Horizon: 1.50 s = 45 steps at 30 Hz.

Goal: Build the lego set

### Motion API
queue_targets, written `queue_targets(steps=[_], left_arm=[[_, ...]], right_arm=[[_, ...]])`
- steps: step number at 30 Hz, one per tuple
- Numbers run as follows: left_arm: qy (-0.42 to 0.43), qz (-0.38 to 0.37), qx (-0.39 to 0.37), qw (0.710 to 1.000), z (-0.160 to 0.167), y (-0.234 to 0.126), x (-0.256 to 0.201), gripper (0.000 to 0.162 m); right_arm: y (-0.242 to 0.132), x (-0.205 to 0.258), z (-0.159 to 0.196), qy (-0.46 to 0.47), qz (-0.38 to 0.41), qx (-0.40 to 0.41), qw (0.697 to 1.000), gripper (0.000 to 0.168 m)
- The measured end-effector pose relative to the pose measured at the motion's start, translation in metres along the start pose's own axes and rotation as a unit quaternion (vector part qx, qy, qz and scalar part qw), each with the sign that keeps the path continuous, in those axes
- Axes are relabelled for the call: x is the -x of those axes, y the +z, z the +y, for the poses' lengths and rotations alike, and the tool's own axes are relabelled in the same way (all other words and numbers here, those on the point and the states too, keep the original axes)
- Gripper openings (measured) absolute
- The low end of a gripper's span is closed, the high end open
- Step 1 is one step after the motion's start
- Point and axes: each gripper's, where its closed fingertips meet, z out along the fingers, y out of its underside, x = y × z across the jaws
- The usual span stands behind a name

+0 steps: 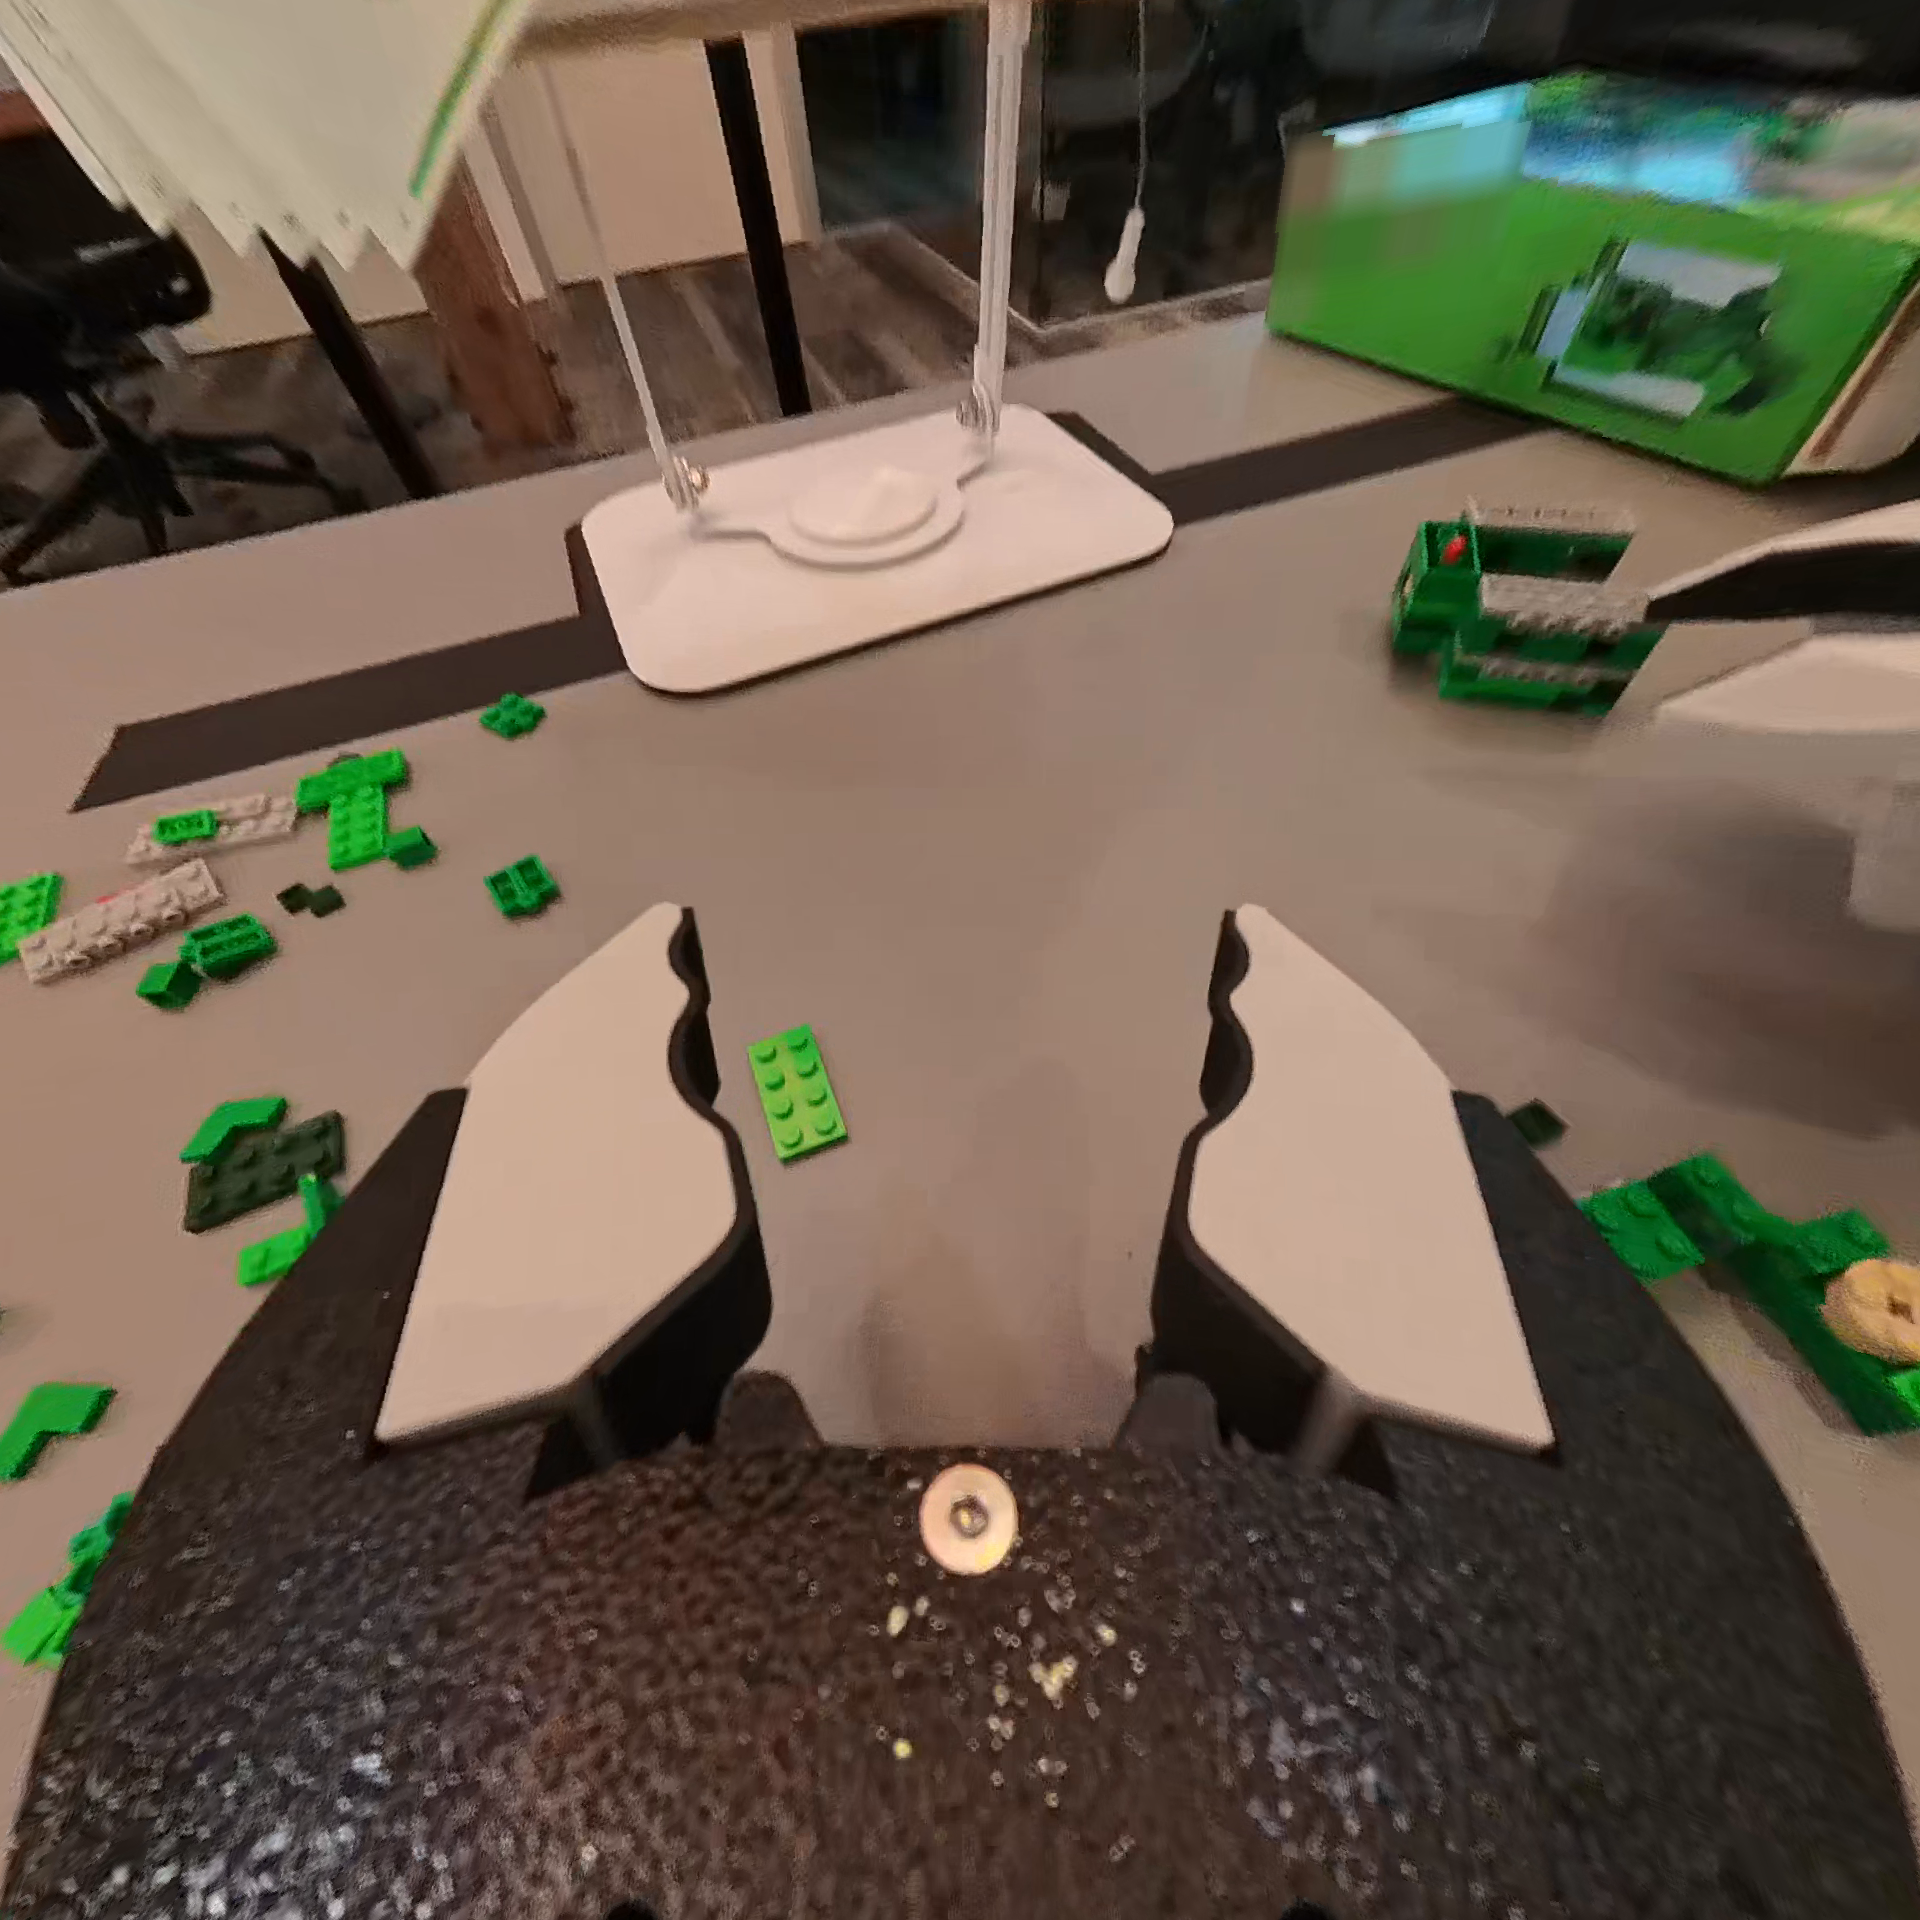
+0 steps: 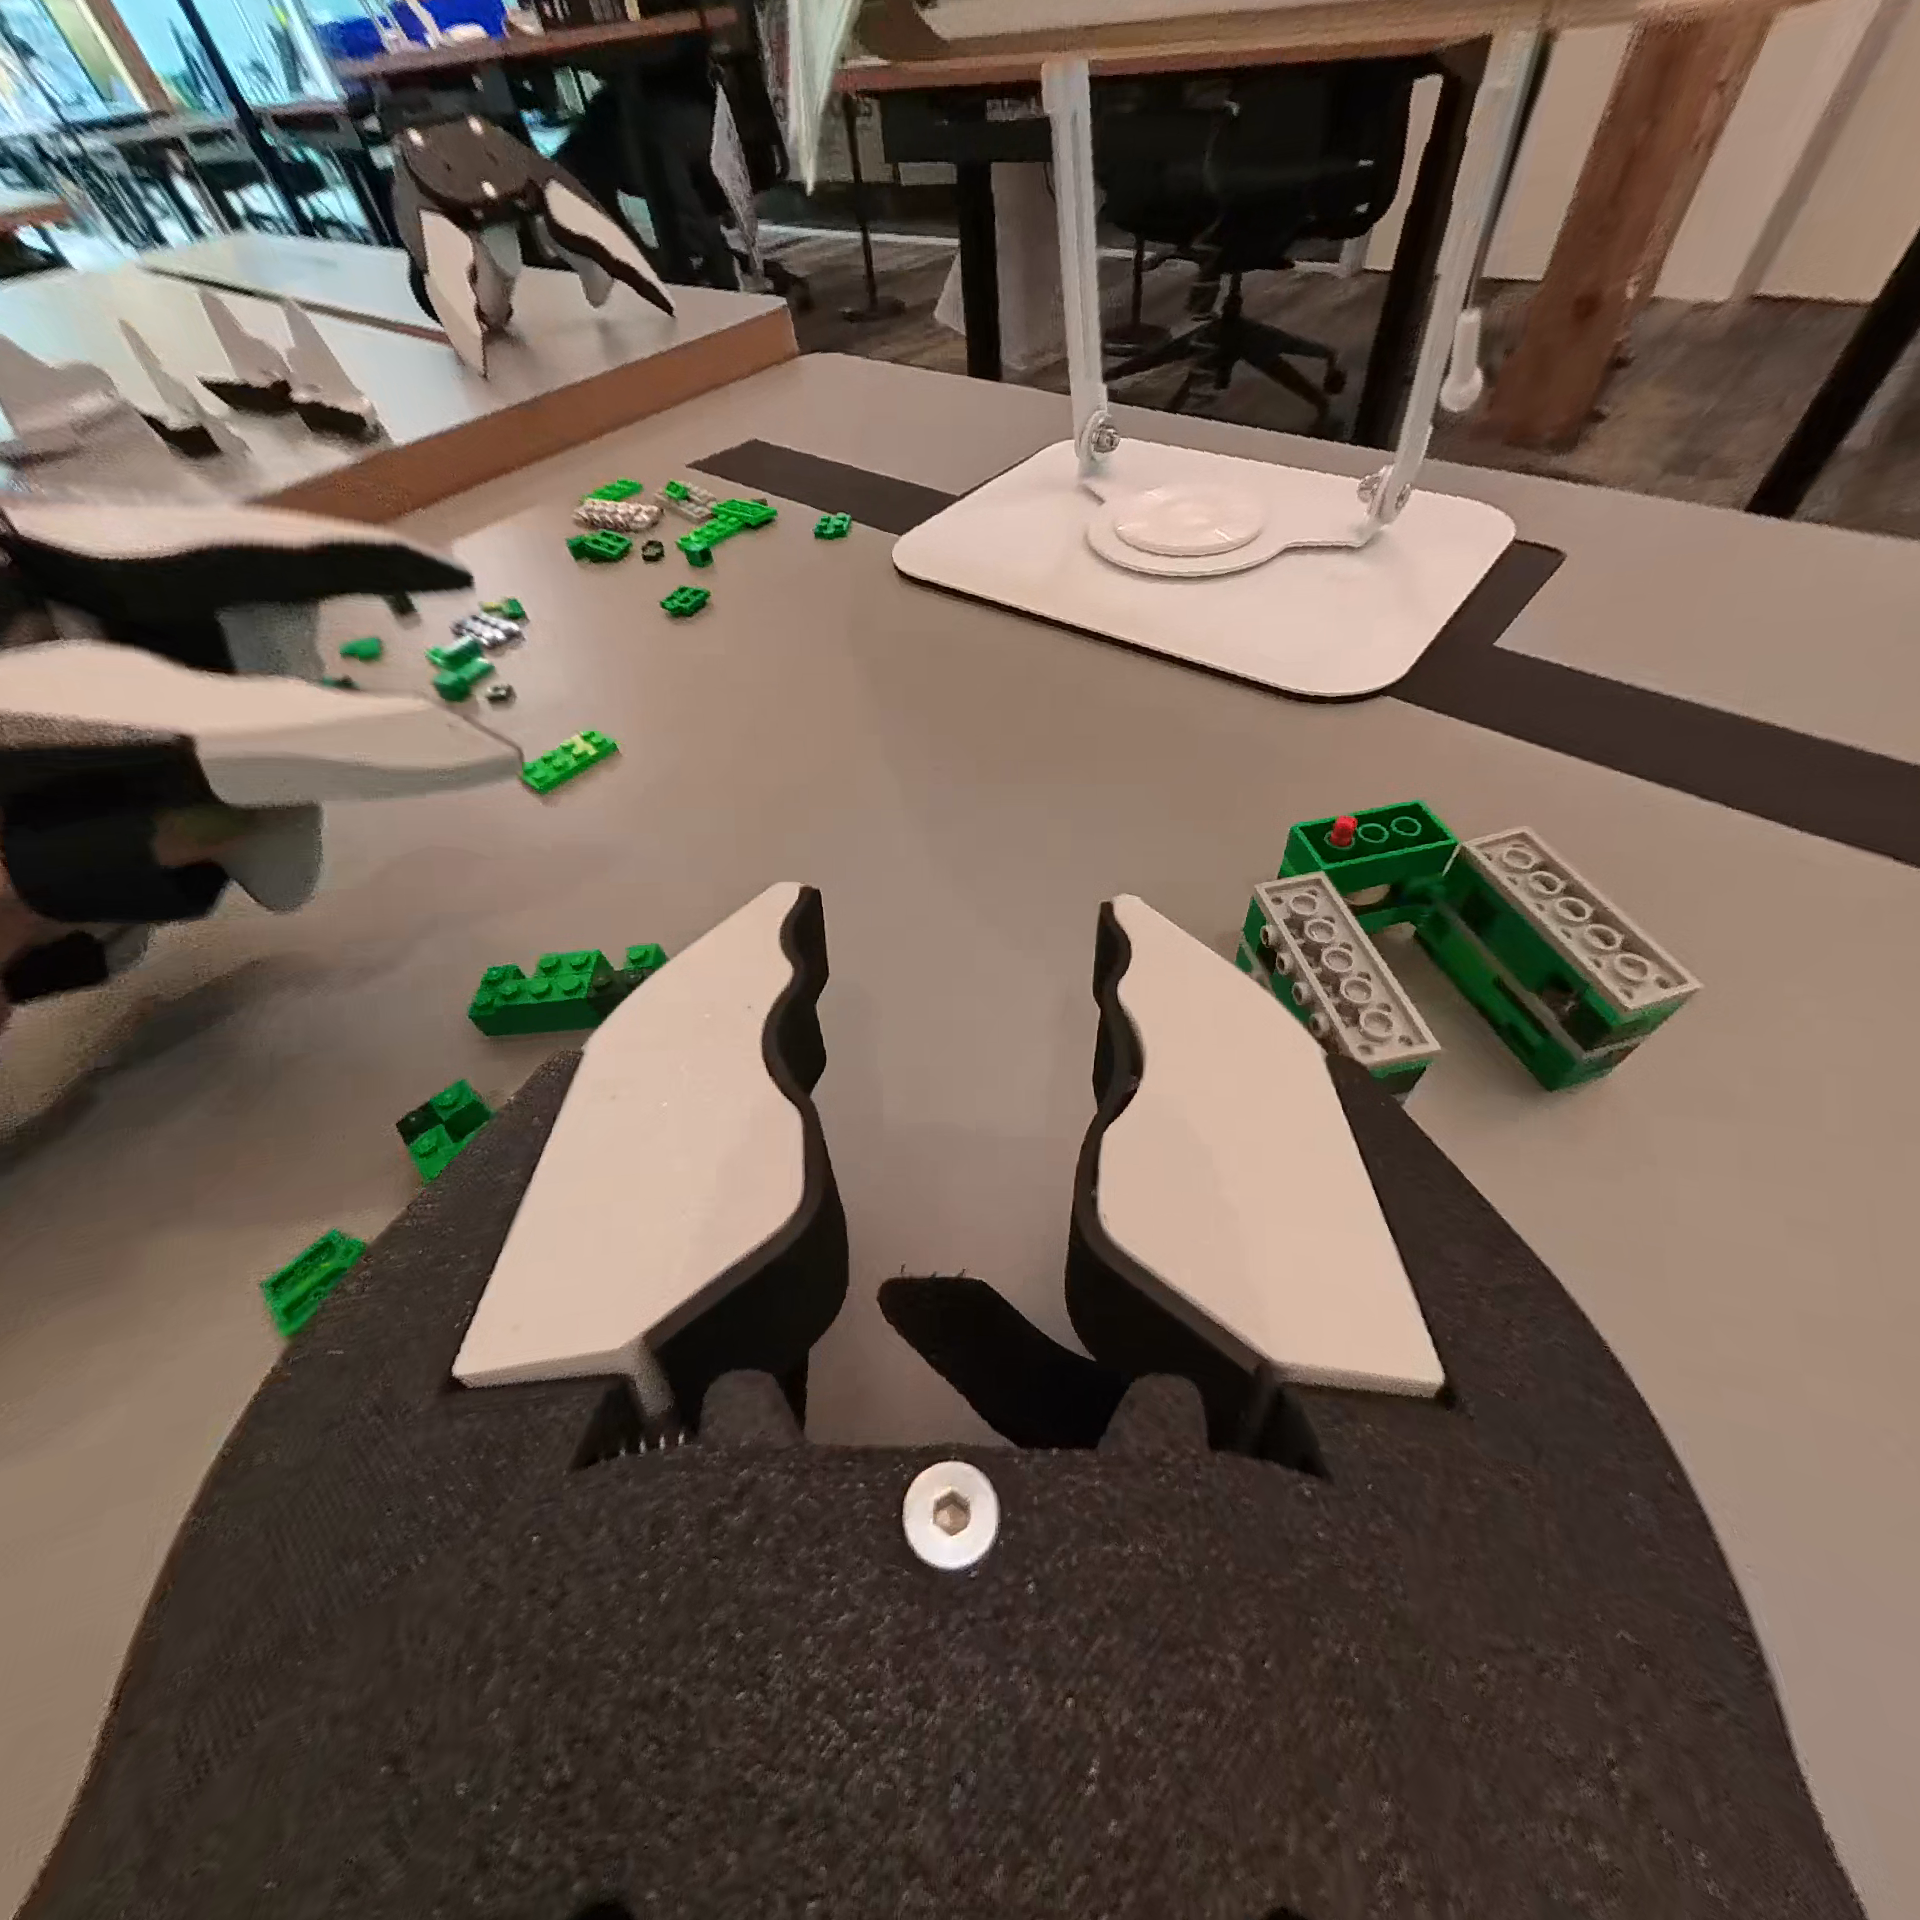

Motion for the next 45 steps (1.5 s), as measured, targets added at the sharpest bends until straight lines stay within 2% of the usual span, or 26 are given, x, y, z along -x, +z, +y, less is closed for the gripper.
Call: queue_targets(steps=[4,7,11,15,23,27,39,45], left_arm=[[-0.030,-0.012,0.035,0.999,0.014,0.003,-0.001,0.090],[-0.009,-0.054,0.071,0.996,0.024,0.006,0.003,0.089],[0.017,-0.067,0.089,0.994,0.032,0.012,-0.001,0.088],[0.031,-0.084,0.072,0.993,0.027,0.011,0.002,0.085],[0.037,-0.085,0.073,0.993,0.027,0.011,0.002,0.085],[0.032,-0.083,0.070,0.994,0.026,0.011,0.002,0.085],[0.018,-0.076,0.062,0.995,0.025,0.010,0.003,0.083],[0.026,-0.078,0.064,0.995,0.025,0.010,0.001,0.082]], right_arm=[[0.000,-0.007,0.003,0.036,0.002,0.008,0.999,0.050],[0.001,-0.015,0.006,0.038,0.034,0.017,0.999,0.049],[0.002,-0.015,0.007,0.016,0.055,0.025,0.998,0.049],[0.002,-0.015,0.008,-0.005,0.066,0.032,0.997,0.043],[0.004,-0.016,0.011,-0.022,0.082,0.044,0.995,0.044],[0.003,-0.022,0.012,-0.033,0.117,0.048,0.991,0.048],[0.009,-0.018,0.020,-0.118,0.151,0.088,0.977,0.046],[0.010,-0.016,0.021,-0.129,0.151,0.093,0.976,0.043]])
